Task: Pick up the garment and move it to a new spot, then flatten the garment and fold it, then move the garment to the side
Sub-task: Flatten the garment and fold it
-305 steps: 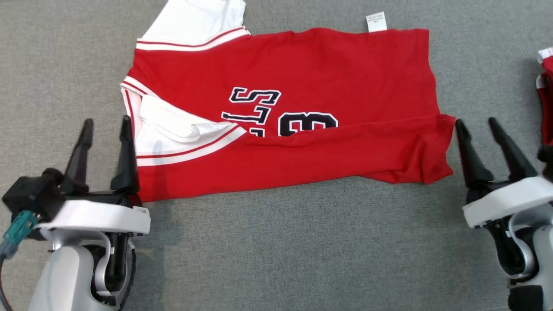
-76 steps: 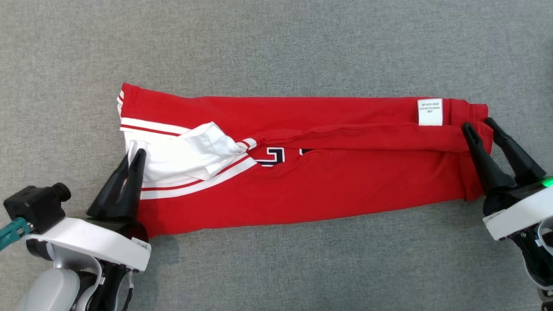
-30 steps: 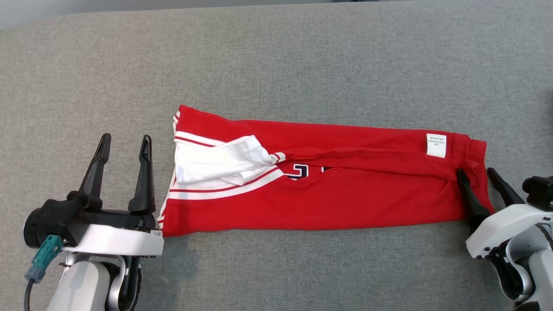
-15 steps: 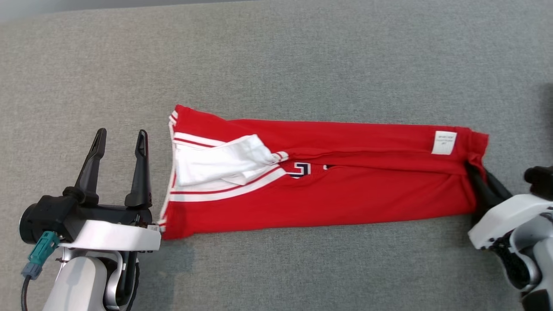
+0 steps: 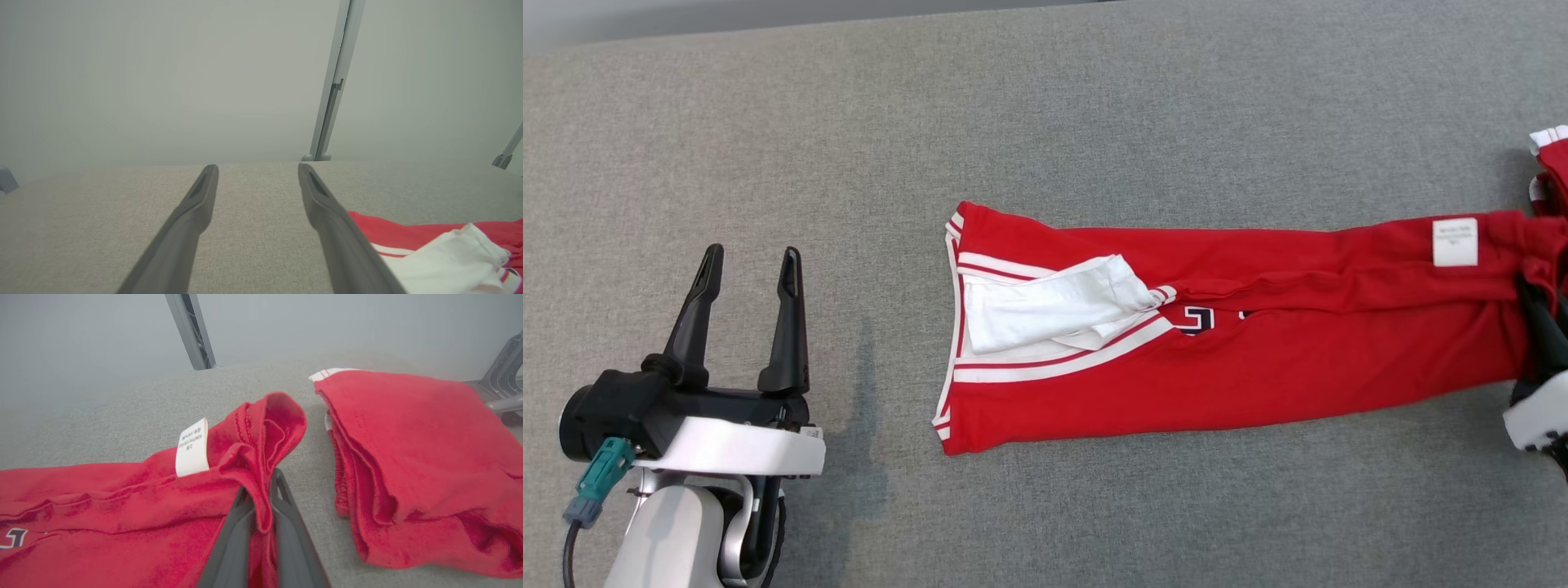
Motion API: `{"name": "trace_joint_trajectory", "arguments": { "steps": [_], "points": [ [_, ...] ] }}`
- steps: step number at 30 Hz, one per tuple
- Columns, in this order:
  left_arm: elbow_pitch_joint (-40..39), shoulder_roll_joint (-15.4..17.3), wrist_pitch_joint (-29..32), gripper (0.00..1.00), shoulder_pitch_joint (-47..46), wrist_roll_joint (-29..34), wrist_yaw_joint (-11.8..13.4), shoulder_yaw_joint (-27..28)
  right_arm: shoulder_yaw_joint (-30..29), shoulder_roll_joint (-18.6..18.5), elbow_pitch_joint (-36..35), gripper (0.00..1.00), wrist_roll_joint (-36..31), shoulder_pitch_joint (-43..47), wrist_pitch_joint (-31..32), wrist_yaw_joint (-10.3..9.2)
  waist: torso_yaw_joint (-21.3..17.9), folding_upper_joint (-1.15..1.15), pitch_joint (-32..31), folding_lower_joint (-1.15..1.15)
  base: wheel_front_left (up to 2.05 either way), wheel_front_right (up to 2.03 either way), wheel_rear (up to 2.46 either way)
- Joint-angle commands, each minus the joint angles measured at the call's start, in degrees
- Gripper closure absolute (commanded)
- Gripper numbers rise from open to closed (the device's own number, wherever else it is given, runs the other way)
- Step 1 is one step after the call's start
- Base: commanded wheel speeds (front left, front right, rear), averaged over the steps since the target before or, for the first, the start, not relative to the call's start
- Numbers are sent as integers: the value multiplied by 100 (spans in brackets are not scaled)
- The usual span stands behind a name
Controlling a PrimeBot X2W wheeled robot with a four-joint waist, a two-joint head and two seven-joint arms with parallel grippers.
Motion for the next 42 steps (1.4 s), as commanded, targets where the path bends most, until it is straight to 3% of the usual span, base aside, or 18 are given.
{"name": "trace_joint_trajectory", "arguments": {
  "steps": [1, 9, 14, 19, 24, 33, 35, 36, 42],
  "points": [
    [16, 7, -3, 0, -20, 42, -22, 33, 17, 42, -206, 100, -81, -125, 80, -8, -13, 0, -13, 0, 0, 0, 0],
    [73, 7, -3, 0, -43, 103, -58, 7, 485, 699, -1739, 100, -239, -484, 826, -8, 25, 0, -74, 0, 0, 0, 0],
    [132, -48, -3, 0, -129, 112, -110, -74, 1177, 1363, -2114, 100, -424, -793, 1108, -8, 175, 0, -71, 0, 0, 0, 0],
    [206, -143, -3, 0, -200, 131, -181, -152, 1916, 1842, -1698, 100, -564, -1089, 931, -8, 399, 0, -11, 0, 0, 0, 0],
    [278, -230, -3, 0, -269, 154, -255, -211, 2460, 1950, -1113, 100, -528, -1282, 642, -8, 595, 0, 57, 0, 0, 0, 0],
    [395, -422, -3, 0, -422, 258, -366, -267, 3257, 1961, 129, 100, 136, -1825, -156, -8, 816, 0, 228, 0, 0, 0, 0],
    [418, -450, -3, 0, -434, 290, -397, -261, 3370, 1960, 333, 40, 229, -1959, -276, -8, 819, 0, 250, 0, 0, 0, 0],
    [427, -461, -3, 0, -438, 295, -409, -255, 3450, 1962, 403, 0, 291, -2018, -337, -8, 814, 0, 259, 0, 0, 0, 0],
    [449, -501, -3, 0, -472, 372, -451, -171, 3778, 1960, 425, 0, 465, -2326, -724, -8, 685, 0, 279, 0, 0, 0, 0]
  ]
}}
